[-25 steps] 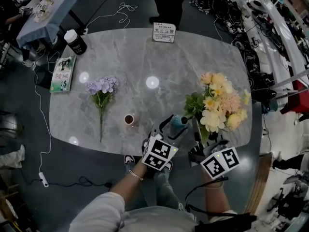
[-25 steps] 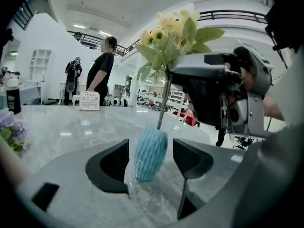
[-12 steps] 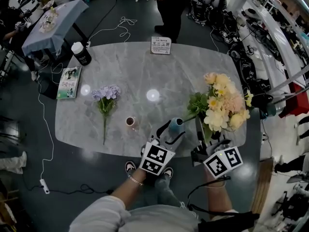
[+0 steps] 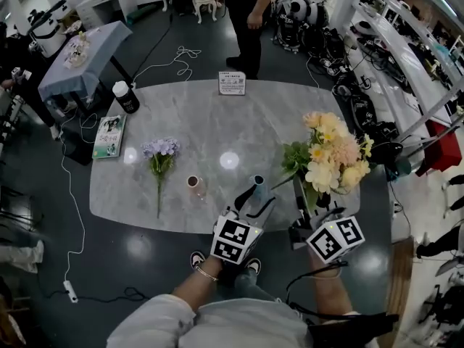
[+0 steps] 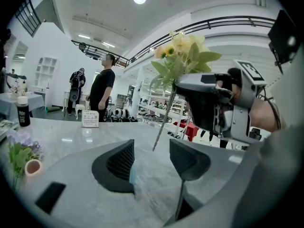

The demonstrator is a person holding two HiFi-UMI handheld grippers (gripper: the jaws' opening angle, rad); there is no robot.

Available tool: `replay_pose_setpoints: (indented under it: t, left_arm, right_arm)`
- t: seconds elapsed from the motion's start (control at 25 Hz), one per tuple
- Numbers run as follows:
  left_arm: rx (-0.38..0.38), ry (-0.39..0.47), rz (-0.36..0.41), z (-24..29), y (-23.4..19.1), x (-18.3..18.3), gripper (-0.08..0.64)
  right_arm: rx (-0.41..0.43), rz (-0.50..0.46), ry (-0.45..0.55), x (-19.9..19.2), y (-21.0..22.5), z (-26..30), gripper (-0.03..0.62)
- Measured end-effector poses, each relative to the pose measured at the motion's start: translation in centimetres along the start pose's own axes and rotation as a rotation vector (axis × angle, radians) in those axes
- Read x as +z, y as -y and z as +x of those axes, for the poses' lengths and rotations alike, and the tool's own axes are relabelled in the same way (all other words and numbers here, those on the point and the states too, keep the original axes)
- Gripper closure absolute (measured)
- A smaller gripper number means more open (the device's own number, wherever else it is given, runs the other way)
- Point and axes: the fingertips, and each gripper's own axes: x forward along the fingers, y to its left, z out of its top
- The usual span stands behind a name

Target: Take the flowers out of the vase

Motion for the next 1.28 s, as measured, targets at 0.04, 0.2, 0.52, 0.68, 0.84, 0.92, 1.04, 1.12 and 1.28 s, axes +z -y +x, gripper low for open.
replay_pose_setpoints:
  t: [0.04, 0.2, 0.52, 0.68, 0.84, 0.92, 1.04, 1.12, 1.28]
  left_arm:
    - [0.002, 0.01, -0.001, -0.2, 0.4, 0.5, 0.322]
    - [-0.004, 0.019, -0.007, -0.2, 2.9, 1.6, 0.36]
    - [0.047, 0.034, -0.009, -2.8, 3.1, 1.0, 0.474]
    - [0.073, 0.034, -0.005, -2.6, 3.4, 0.9, 0.525]
    - [0.089, 0.037, -0.004, -2.3, 3.6, 1.0, 0.545]
    - [0.099, 0.034, -0.006, -1.9, 3.5, 0.9, 0.551]
    - [0.117, 0.018, -0.012, -1.2, 3.3, 0.5, 0.551]
    - [0.123, 0.003, -0.021, -0.4, 3.3, 0.1, 0.551]
    - [0.124, -0.017, -0.045, 1.4, 3.7, -0.8, 0.551]
  right_arm:
    - [-0.003, 0.002, -0.003, 0.0, 0.1, -0.6, 0.518]
    - [-0.01, 0.009, -0.018, 0.6, 1.3, -3.3, 0.518]
    - [-0.021, 0.032, -0.047, -1.4, 0.5, -5.7, 0.518]
    - [-0.015, 0.038, -0.062, -1.6, 0.8, -6.2, 0.518]
    - [-0.019, 0.057, -0.083, -2.1, 1.5, -6.3, 0.518]
    - [-0.023, 0.063, -0.095, -2.3, 2.0, -6.3, 0.52]
    - [-0.033, 0.078, -0.13, -2.9, 3.0, -6.0, 0.523]
    - [-0.041, 0.095, -0.164, -3.4, 3.8, -5.8, 0.525]
    - [-0.06, 0.133, -0.238, -4.8, 6.1, -5.4, 0.525]
